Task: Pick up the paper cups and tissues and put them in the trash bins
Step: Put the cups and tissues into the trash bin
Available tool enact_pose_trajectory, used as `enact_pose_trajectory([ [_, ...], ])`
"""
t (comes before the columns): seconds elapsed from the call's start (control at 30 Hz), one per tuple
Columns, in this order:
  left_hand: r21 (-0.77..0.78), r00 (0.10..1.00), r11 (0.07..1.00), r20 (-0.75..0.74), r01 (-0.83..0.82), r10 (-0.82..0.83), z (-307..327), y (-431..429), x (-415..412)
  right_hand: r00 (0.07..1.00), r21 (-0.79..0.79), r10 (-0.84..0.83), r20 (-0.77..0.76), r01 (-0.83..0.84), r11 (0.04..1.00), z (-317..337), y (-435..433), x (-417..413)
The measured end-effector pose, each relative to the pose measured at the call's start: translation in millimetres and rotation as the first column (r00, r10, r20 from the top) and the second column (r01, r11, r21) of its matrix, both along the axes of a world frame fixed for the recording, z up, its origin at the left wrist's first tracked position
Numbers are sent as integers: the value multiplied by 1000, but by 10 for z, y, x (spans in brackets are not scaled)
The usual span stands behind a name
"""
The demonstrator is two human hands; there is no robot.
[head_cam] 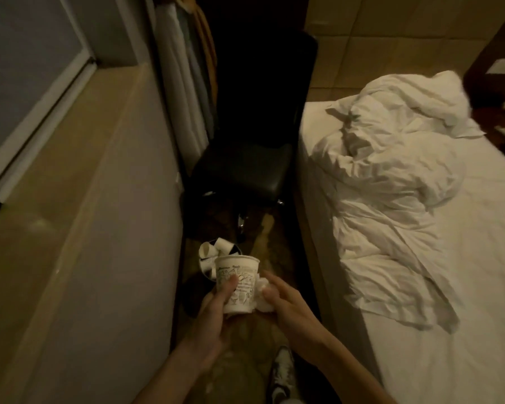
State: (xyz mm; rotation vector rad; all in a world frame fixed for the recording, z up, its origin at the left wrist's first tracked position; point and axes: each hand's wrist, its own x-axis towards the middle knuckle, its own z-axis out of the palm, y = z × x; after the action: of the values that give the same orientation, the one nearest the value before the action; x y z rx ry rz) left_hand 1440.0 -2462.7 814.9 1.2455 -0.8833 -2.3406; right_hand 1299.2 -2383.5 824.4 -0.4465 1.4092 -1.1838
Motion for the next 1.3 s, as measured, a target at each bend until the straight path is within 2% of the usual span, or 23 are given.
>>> enact_pose_trajectory([
  [0.2,40,974,990,188,-137,127,-355,-526,-243,999,146,38,-19,-34,989,-454,-774,-300],
  [0.4,197,939,938,252,-285,233,-1024,-975,-339,986,308,114,-118,-72,949,-1168,-1396,-391],
  [0.5,290,932,906,279,-310,230,-1485,-1282,-435,987,383,123,-106,-73,921,-1573,-1723,-470],
  [0.6,386,929,862,296,-329,223,-1902,-1644,-551,997,440,43,-60,-12,898,-1989,-1969,-531],
  [0.73,440,930,853,344,-279,127,-2453,-2057,-687,1000,515,-1,7,-3,857,-2567,-2215,-623],
  [0.83,440,916,859,394,-262,77,-2892,-2299,-794,998,508,37,-45,-9,861,-3040,-2395,-709],
  [1.0,478,901,821,423,-314,98,-3578,-2582,-1003,960,537,133,-247,21,844,-3953,-2708,-912],
  [1.17,443,852,779,477,-444,214,-4166,-2742,-1005,928,565,121,-352,107,818,-4796,-2930,-1117],
  [1.23,465,838,727,466,-505,284,-4331,-2761,-969,907,561,121,-405,142,816,-5043,-2985,-1143],
  [1.3,488,822,674,447,-554,353,-4466,-2791,-940,877,582,204,-435,101,807,-5255,-3051,-1139],
])
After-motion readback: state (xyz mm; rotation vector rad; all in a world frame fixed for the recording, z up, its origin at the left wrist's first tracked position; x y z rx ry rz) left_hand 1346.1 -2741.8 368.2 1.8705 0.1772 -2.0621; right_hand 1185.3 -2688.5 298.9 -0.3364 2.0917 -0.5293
